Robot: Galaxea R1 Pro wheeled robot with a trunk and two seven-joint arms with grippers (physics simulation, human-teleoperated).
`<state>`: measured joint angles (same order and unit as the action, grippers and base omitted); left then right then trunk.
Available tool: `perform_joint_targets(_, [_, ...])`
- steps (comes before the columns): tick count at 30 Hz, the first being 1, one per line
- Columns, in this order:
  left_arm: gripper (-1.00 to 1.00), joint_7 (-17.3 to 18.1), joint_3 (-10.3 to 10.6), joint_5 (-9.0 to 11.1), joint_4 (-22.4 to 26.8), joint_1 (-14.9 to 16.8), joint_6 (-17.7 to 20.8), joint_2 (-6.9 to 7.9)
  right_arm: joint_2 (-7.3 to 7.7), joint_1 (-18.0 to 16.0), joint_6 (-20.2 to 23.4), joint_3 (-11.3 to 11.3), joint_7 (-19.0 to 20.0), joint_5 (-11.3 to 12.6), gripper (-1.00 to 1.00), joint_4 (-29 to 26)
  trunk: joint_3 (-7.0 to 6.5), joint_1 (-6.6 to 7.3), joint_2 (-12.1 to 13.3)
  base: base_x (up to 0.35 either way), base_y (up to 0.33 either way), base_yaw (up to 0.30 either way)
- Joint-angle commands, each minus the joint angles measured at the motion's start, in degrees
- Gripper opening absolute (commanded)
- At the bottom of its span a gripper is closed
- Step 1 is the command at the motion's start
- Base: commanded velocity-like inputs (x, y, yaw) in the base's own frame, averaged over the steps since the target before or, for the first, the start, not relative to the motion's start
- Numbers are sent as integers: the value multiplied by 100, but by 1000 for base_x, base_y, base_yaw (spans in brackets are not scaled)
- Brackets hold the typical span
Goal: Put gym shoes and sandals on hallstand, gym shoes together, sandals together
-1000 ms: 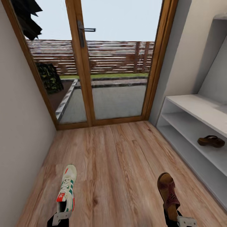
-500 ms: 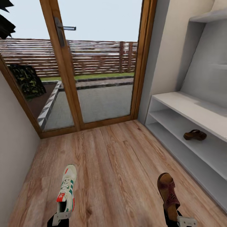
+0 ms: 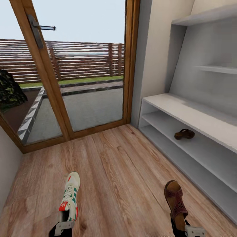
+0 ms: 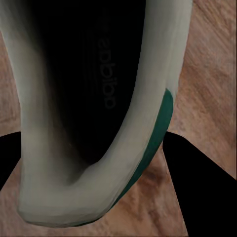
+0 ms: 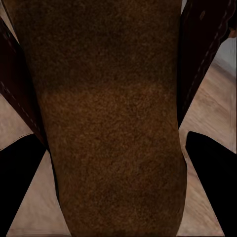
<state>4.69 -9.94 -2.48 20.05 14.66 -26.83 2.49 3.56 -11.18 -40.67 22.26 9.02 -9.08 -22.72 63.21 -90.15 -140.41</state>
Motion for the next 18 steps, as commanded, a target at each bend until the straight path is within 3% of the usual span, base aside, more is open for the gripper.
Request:
perform_joint_targets(1, [-100,59,-51,-24,-1,2,-15,-3,-4,-7,-20,50,29,-50,-100,5,4,1,-2,0,0,-284])
perform_joint_targets(12, [-100,59,-52,-20,-1,2,-15,-3,-4,-7,-20,50,29,-50,-100,5,4,1,-2,9,4,-284])
perform_joint_targets(18, [-100,59,-52,-17,-1,2,-15,-3,-4,-7,-20,50,29,-50,-100,5,4,1,-2,123,178,-284])
